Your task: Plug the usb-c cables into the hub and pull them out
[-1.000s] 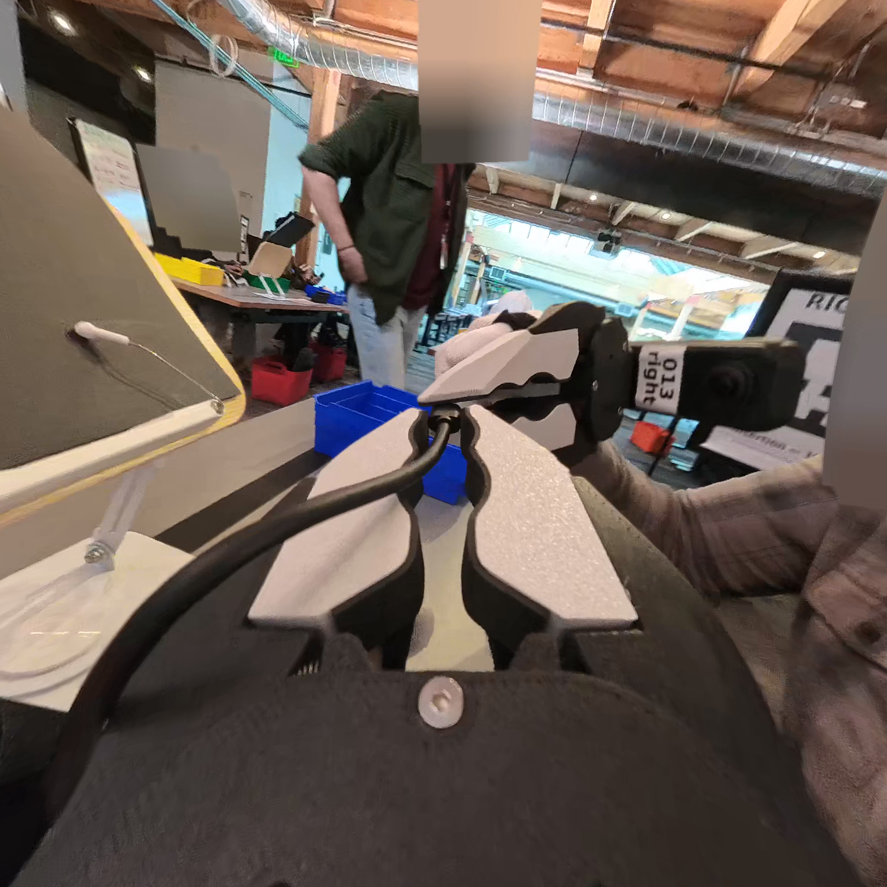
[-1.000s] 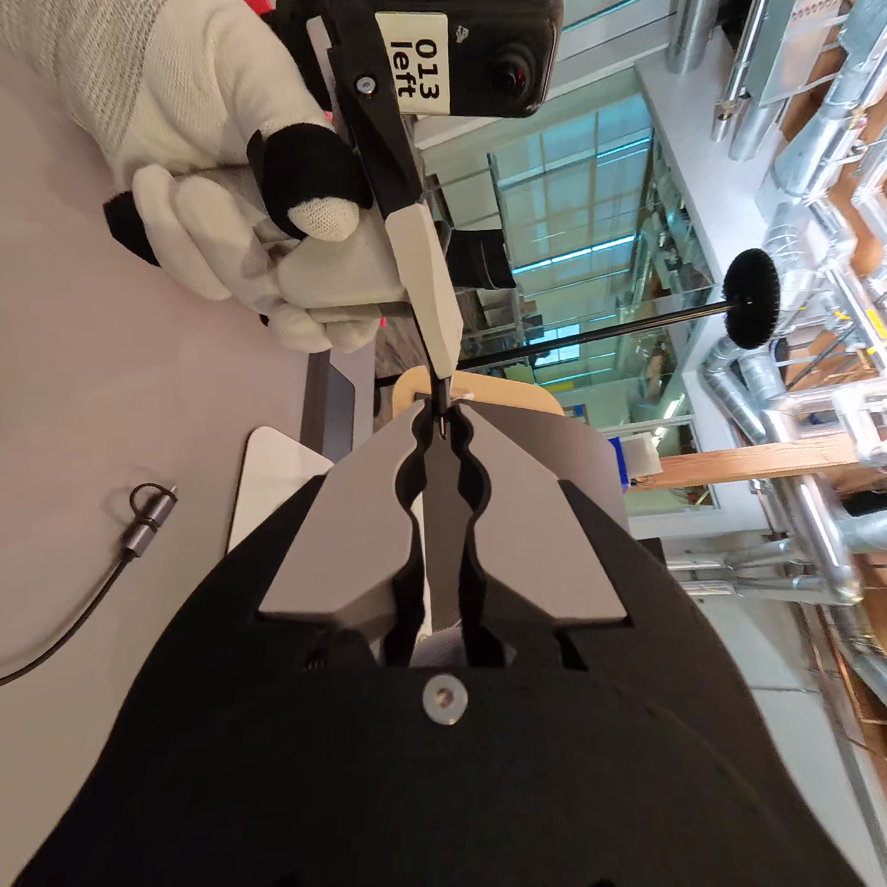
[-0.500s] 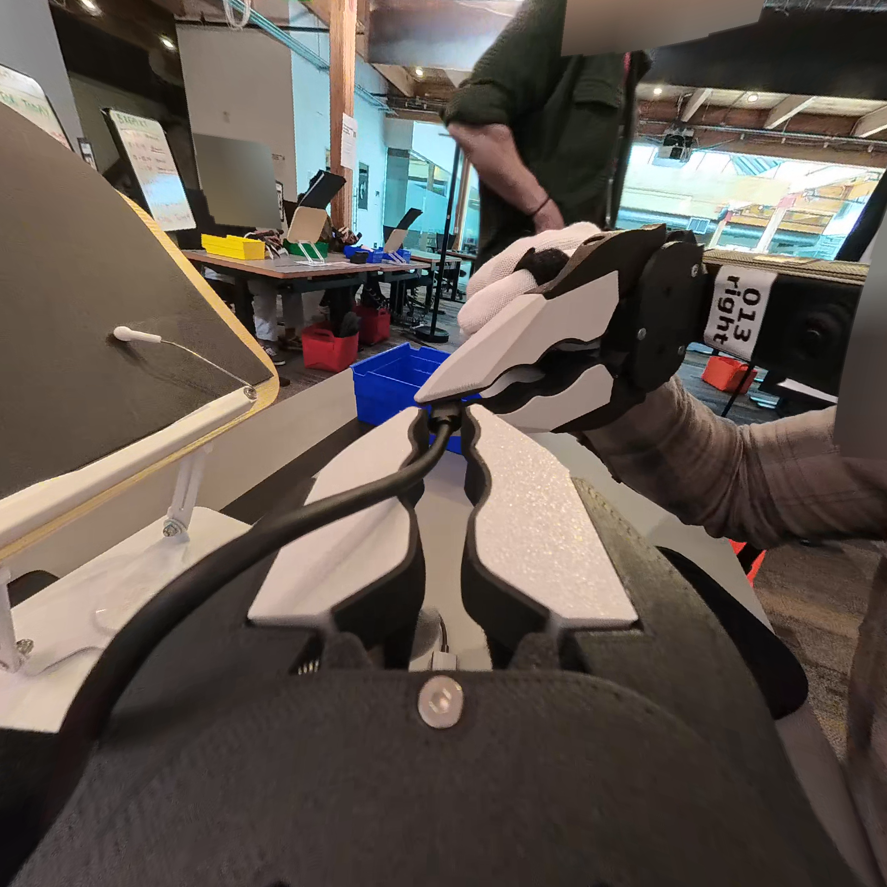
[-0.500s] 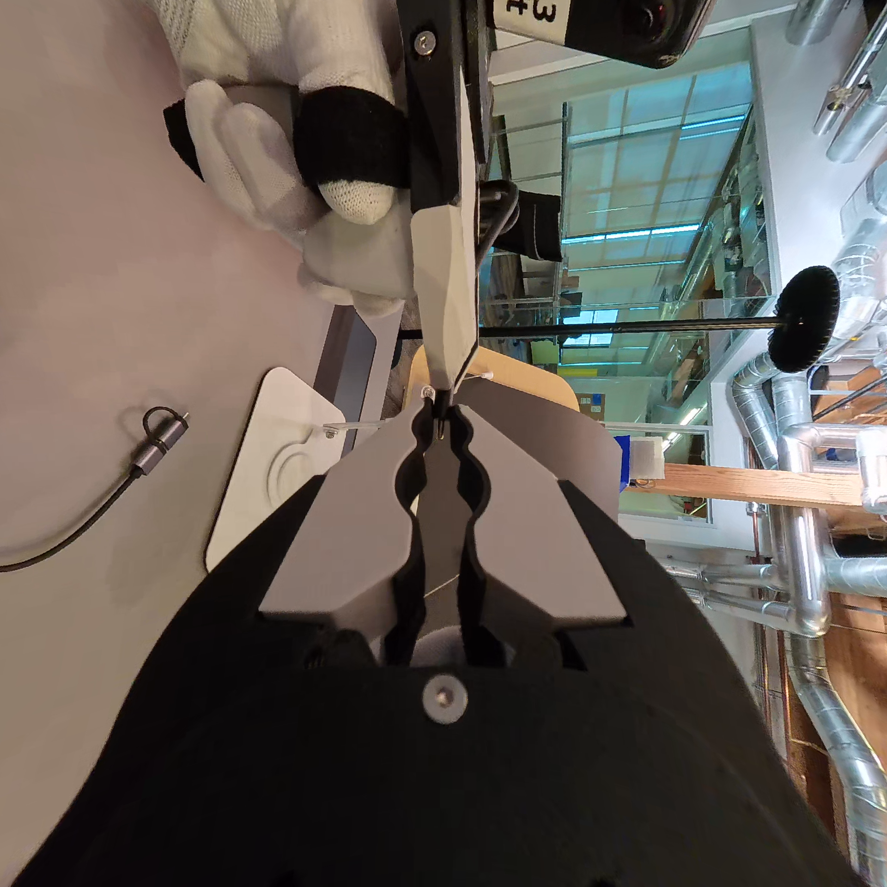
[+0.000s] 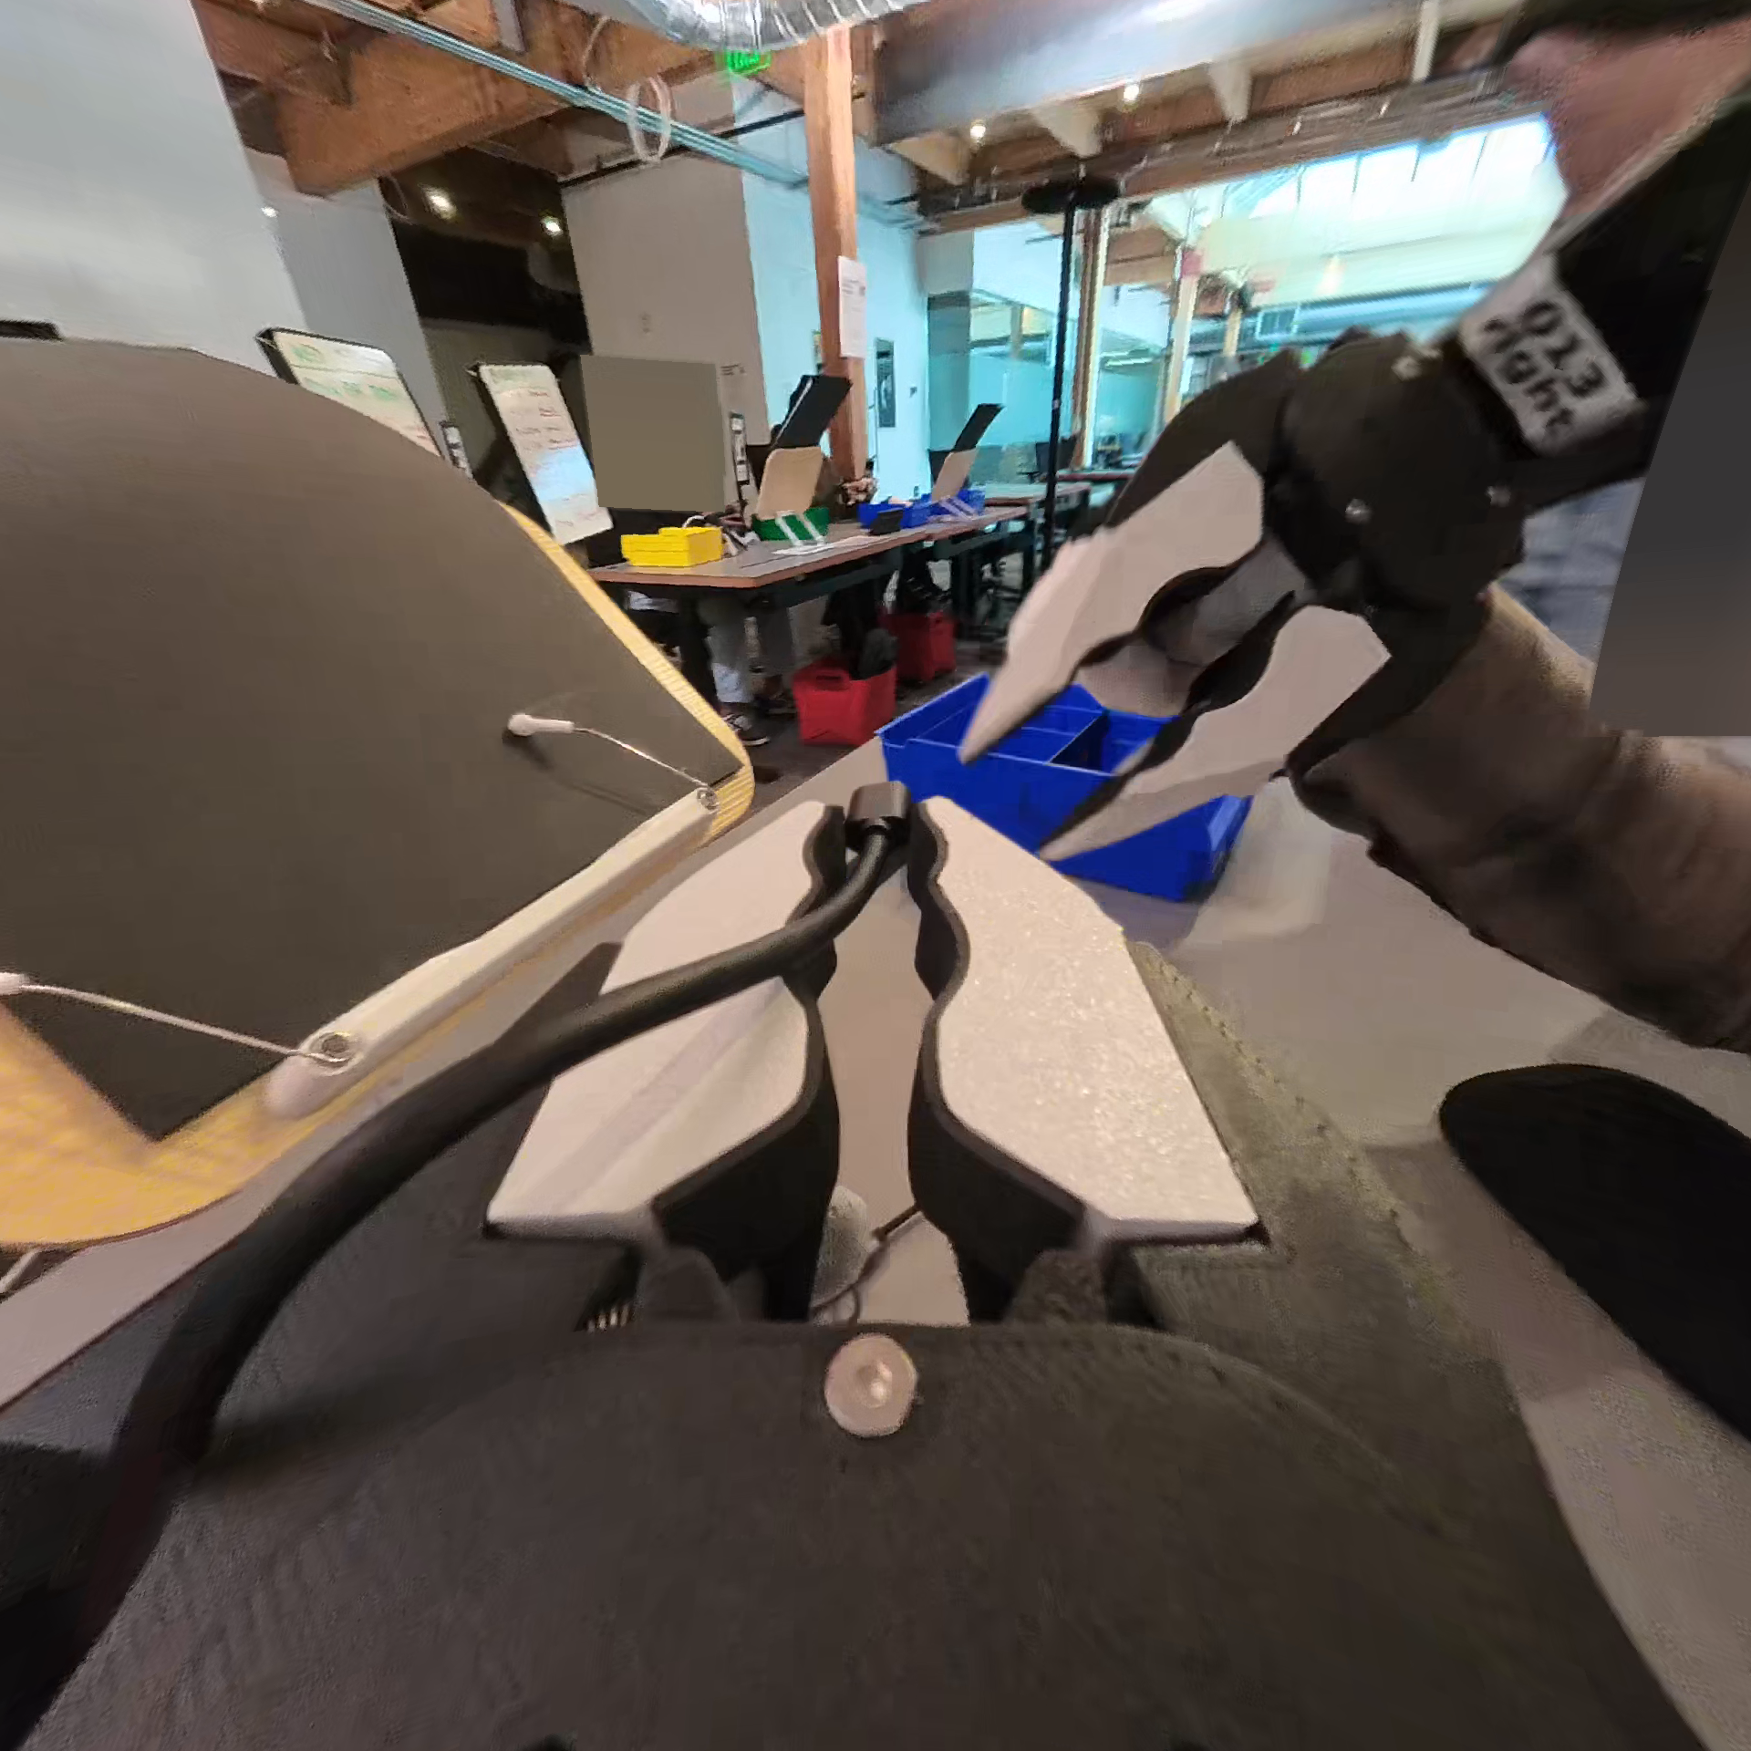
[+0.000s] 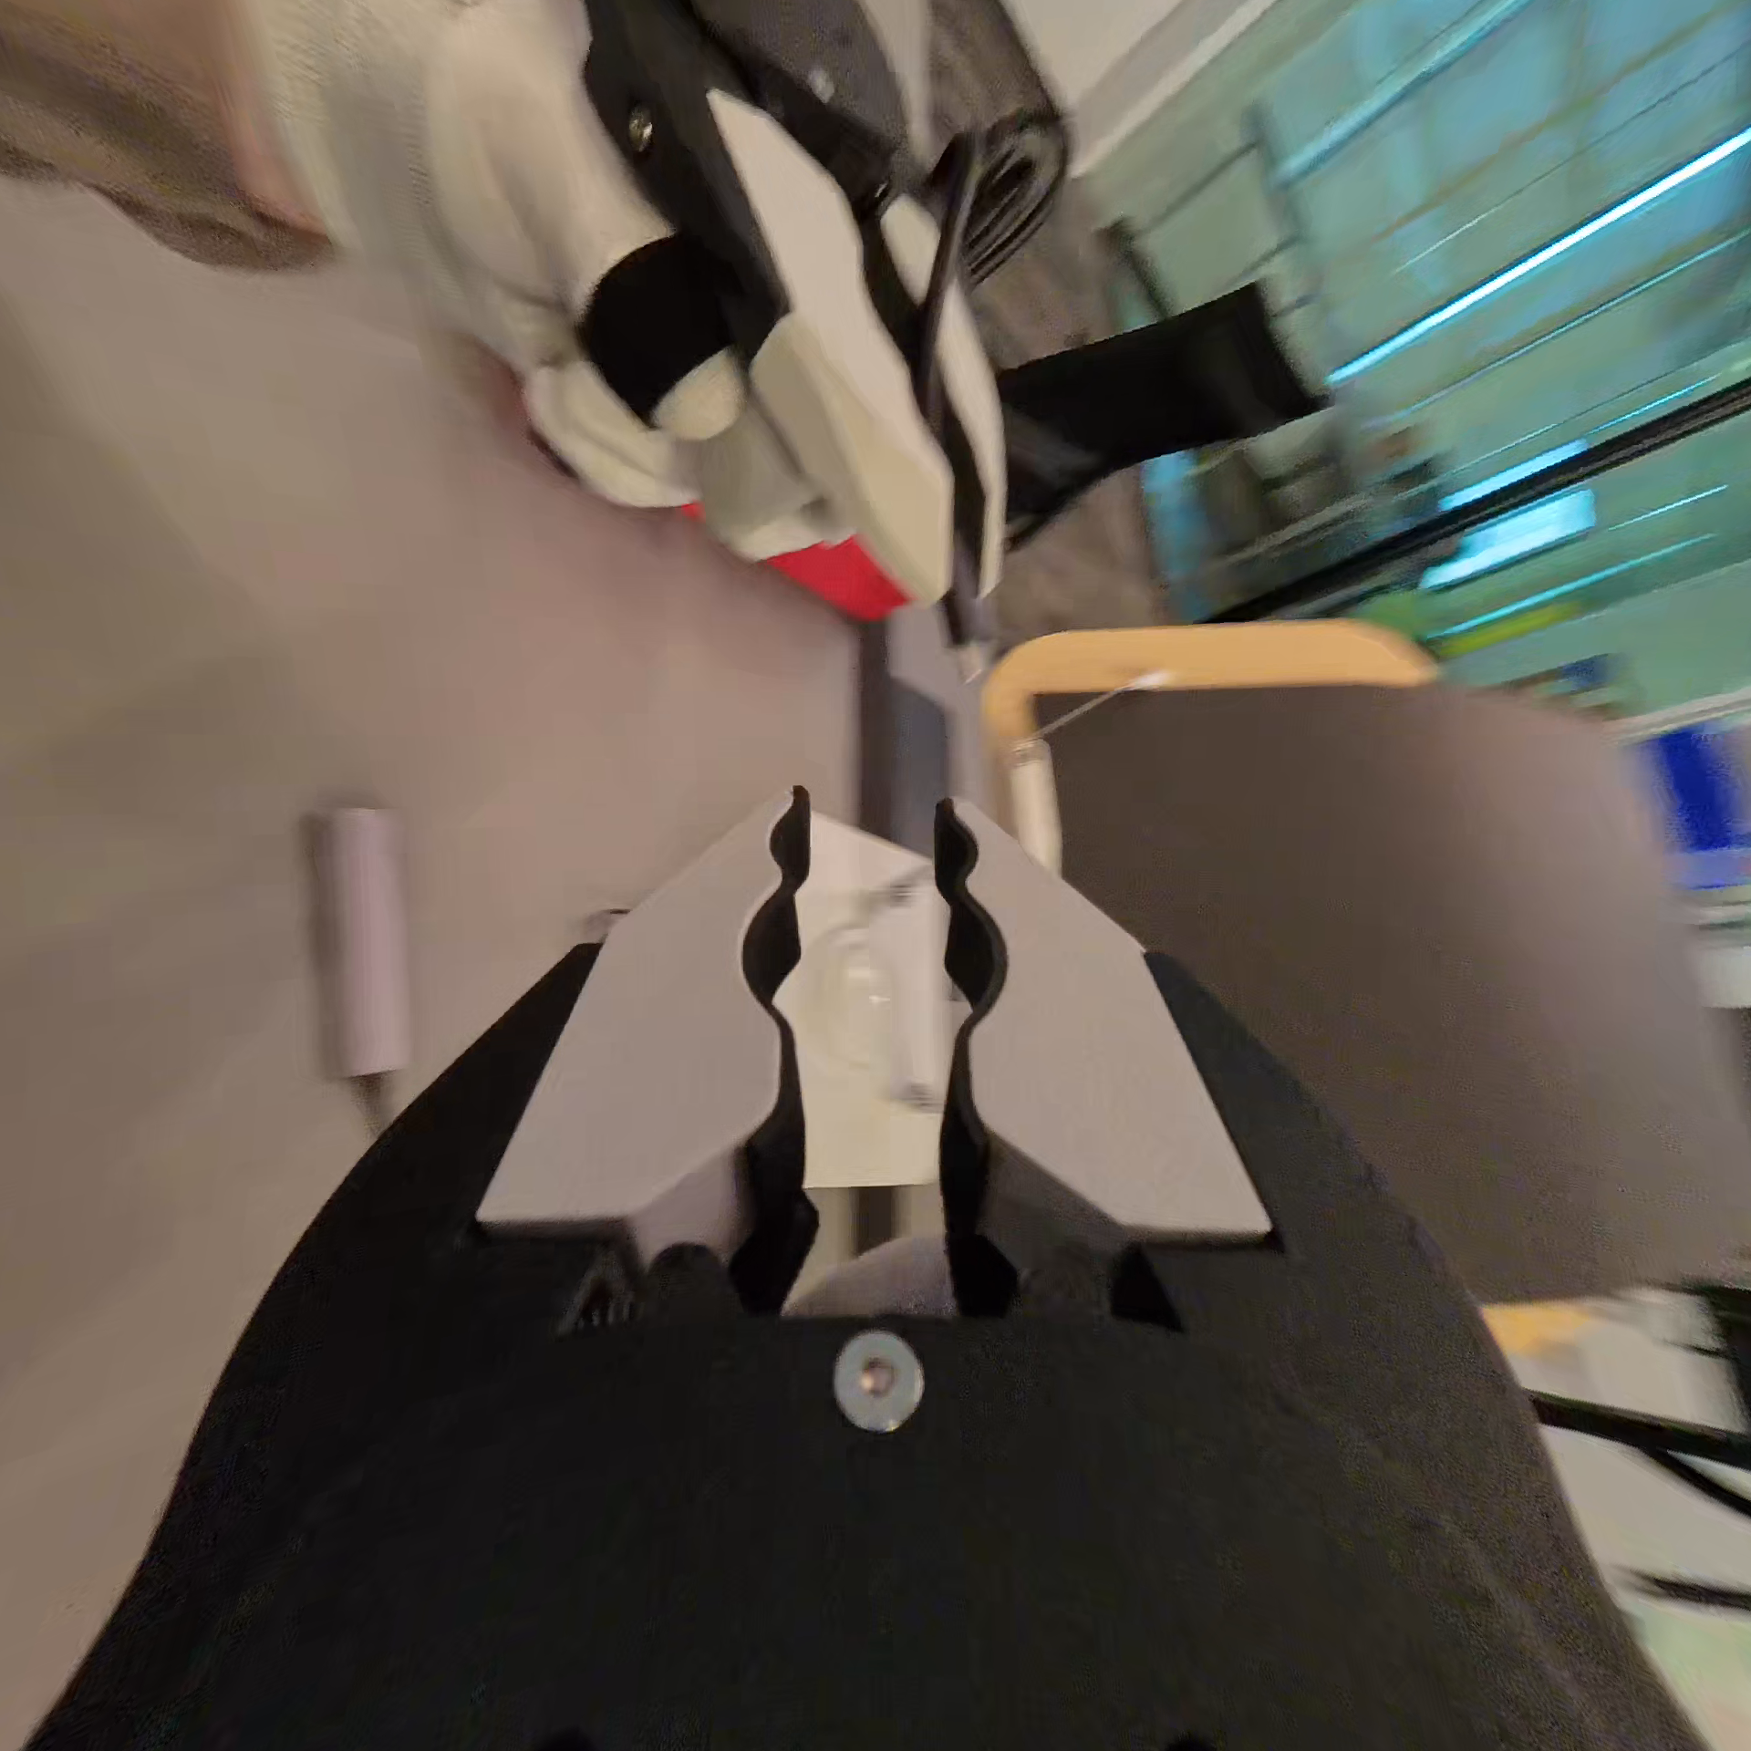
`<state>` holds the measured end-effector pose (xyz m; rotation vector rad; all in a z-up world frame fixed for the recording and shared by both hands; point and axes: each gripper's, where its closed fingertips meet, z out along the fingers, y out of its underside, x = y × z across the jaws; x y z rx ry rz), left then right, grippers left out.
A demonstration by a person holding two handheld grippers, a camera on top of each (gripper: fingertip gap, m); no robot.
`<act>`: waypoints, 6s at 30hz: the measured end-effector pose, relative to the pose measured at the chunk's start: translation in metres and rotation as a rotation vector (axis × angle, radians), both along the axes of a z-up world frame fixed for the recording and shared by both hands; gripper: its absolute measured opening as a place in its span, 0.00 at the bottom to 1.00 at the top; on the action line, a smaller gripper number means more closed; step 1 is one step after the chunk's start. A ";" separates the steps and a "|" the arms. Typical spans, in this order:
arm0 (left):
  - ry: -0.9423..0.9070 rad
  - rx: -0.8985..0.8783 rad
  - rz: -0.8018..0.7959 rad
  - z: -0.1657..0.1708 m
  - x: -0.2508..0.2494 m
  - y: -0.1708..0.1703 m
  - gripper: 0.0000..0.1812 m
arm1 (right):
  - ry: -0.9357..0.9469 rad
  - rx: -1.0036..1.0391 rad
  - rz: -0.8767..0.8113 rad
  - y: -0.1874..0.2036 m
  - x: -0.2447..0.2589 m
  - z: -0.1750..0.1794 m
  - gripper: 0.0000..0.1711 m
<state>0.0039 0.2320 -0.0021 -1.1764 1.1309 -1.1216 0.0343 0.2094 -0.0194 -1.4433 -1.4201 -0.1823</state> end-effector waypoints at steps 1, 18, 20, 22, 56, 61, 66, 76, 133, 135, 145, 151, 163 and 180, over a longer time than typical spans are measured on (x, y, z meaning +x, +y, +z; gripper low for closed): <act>-0.001 0.010 0.010 0.002 -0.003 0.002 0.07 | 0.051 -0.108 0.020 -0.005 0.002 -0.011 0.14; -0.040 0.045 0.034 0.015 -0.023 0.012 0.07 | -0.079 -0.703 0.097 -0.037 -0.033 -0.237 0.21; -0.040 0.047 0.033 0.016 -0.023 0.011 0.07 | -0.104 -0.710 0.099 -0.036 -0.035 -0.244 0.20; -0.041 0.048 0.031 0.016 -0.023 0.011 0.07 | -0.076 -0.721 0.108 -0.035 -0.041 -0.245 0.14; 0.172 0.150 -0.070 -0.024 0.001 -0.014 0.07 | 0.161 -0.665 0.164 -0.013 0.026 -0.089 0.11; 0.257 0.214 -0.119 -0.046 0.006 -0.022 0.07 | 0.193 -0.682 0.173 -0.016 0.025 -0.092 0.11; 0.341 0.258 -0.139 -0.069 0.009 -0.023 0.07 | 0.289 -0.666 0.186 -0.014 0.030 -0.080 0.11; 0.295 0.195 -0.152 -0.094 0.044 -0.036 0.07 | 0.458 -0.618 0.225 -0.011 0.016 -0.067 0.11; 0.244 0.012 -0.151 -0.061 0.032 -0.030 0.07 | -0.315 -0.576 -0.023 -0.007 0.066 -0.099 0.11; 0.253 0.021 -0.145 -0.063 0.035 -0.032 0.07 | -0.353 -0.572 -0.032 -0.006 0.068 -0.097 0.11; 0.191 -0.122 -0.111 -0.063 0.043 -0.025 0.07 | -0.399 -0.581 -0.021 -0.002 0.068 -0.079 0.11; 0.202 -0.142 -0.055 -0.065 0.051 -0.025 0.07 | -0.408 -0.575 -0.030 0.001 0.066 -0.081 0.11; 0.205 -0.117 -0.006 -0.070 0.059 -0.025 0.07 | -0.411 -0.590 -0.028 0.001 0.063 -0.088 0.11; 0.231 -0.018 0.006 -0.072 0.059 -0.028 0.07 | -0.446 -0.628 -0.013 -0.001 0.063 -0.089 0.11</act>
